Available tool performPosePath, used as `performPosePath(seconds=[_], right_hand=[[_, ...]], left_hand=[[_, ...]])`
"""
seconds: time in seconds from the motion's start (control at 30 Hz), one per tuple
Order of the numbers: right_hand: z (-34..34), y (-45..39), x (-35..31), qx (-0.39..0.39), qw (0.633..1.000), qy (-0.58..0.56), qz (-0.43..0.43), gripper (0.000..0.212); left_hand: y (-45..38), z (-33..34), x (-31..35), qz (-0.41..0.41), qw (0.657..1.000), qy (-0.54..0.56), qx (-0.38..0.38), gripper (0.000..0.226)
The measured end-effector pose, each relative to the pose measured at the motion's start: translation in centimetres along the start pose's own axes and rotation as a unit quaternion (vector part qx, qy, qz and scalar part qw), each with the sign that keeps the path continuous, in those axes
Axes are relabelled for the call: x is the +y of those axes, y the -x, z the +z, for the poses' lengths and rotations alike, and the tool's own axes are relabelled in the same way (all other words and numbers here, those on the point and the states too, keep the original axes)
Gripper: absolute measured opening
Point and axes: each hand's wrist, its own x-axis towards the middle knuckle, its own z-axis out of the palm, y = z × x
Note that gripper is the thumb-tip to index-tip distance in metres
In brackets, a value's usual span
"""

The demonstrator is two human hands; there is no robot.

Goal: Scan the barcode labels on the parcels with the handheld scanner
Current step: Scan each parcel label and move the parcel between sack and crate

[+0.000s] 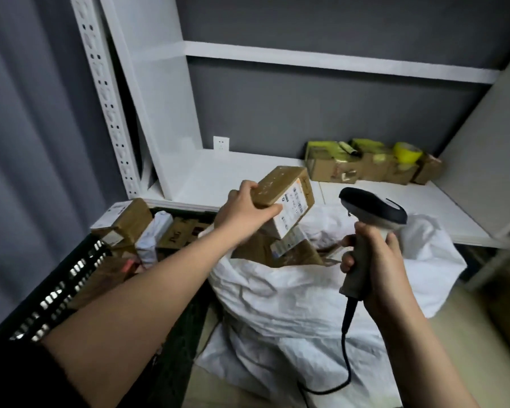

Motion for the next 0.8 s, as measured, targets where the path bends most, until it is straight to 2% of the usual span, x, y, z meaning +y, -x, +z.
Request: performPosePath(seconds=[0.13, 0.23, 0.3, 0.4, 0.53, 0.67, 0.73, 0.8], right_hand=[[-2.2, -0.7, -0.8, 0.024, 1.000, -0.009, -0.004, 0.016], [-3.5, -1.3, -1.1, 0.044, 0.999, 0.009, 0.002, 0.016], [-3.9, -1.5, -1.2, 0.055, 0.998, 0.020, 0.004, 0.015], [-3.6, -1.6, -1.0, 0.049, 0.998, 0.022, 0.015, 0.017], [-1.2, -0.8, -0.5, -0.004, 0.999, 0.022, 0.030, 0.019], [3.1, 0.7, 1.5, -0.102, 0.993, 0.032, 0.055, 0.018], [6.0, 1.8, 3.3, -0.149, 0.985, 0.046, 0.077, 0.017], [8.6, 2.8, 5.0, -0.189, 0.975, 0.053, 0.100, 0.017]], left_hand=[[-1.6, 5.7, 5.9, 0.014, 0.997, -0.055, -0.042, 0.063], [-2.4, 9.7, 7.9, -0.006, 0.991, -0.072, -0.110, 0.069], [-2.6, 10.8, 8.1, -0.008, 0.987, -0.057, -0.153, 0.071], [-3.1, 9.4, 6.8, -0.010, 0.987, -0.023, -0.158, 0.058], [-4.1, 3.9, 0.5, -0.031, 0.993, 0.046, -0.105, 0.030], [-2.7, -3.4, -9.8, -0.092, 0.995, 0.030, -0.031, 0.025], [-1.1, -6.9, -15.9, -0.138, 0.989, -0.022, -0.037, 0.022], [0.8, -9.4, -21.0, -0.158, 0.975, -0.135, -0.078, 0.019]])
